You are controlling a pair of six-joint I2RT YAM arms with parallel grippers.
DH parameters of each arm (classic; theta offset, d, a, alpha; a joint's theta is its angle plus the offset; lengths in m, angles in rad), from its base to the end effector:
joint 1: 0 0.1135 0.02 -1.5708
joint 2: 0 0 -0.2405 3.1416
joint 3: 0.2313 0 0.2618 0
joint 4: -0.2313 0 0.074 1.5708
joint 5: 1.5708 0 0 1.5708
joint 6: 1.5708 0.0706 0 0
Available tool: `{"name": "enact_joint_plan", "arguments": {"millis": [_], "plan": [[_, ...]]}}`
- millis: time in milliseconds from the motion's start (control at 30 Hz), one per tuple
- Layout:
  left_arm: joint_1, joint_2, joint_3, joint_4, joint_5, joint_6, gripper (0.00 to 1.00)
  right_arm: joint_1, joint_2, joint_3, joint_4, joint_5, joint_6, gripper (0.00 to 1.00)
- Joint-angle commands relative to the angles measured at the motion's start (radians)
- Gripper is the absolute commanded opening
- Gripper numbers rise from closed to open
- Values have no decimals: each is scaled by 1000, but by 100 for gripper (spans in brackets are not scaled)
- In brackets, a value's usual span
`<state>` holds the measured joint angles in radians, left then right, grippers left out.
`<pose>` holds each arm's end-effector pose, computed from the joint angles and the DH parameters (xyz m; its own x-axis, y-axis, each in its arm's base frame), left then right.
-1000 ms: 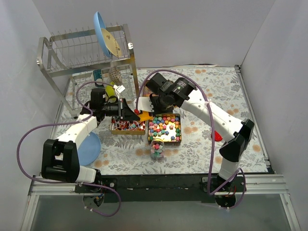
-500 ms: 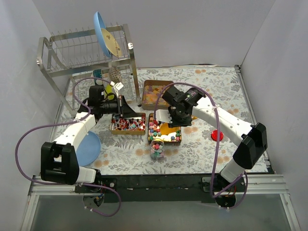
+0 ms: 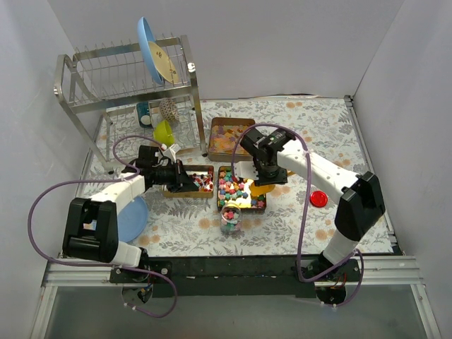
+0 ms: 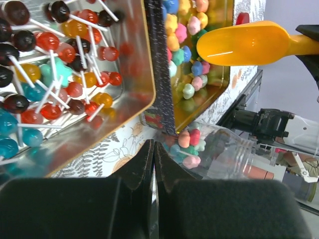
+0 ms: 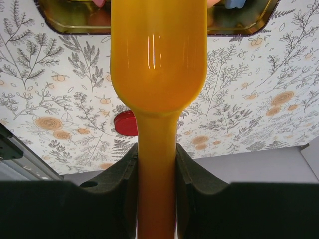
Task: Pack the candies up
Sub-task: Scoop the fake candies from the storage box.
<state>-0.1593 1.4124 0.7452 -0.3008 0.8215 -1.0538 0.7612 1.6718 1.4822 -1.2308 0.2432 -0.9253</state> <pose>0.2767 -0.0968 0.1399 -0.8522 -0.4628 0.2441 -0.4510 0.4134 -0.7910 0.2486 0.2134 0.2228 0.0833 -0.9915 0.1001 -0.9589 -0.1071 -0.2629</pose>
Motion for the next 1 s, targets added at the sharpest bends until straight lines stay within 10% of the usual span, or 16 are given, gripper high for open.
{"name": "enact_joint_plan", "arguments": {"millis": [0,967], "plan": [[3,42,17,49,-35,-6,0,-2,60,72,-35,51,9,1],[0,237,23,126,-35,9,0,30,367,243,45,-139,86,1]]}}
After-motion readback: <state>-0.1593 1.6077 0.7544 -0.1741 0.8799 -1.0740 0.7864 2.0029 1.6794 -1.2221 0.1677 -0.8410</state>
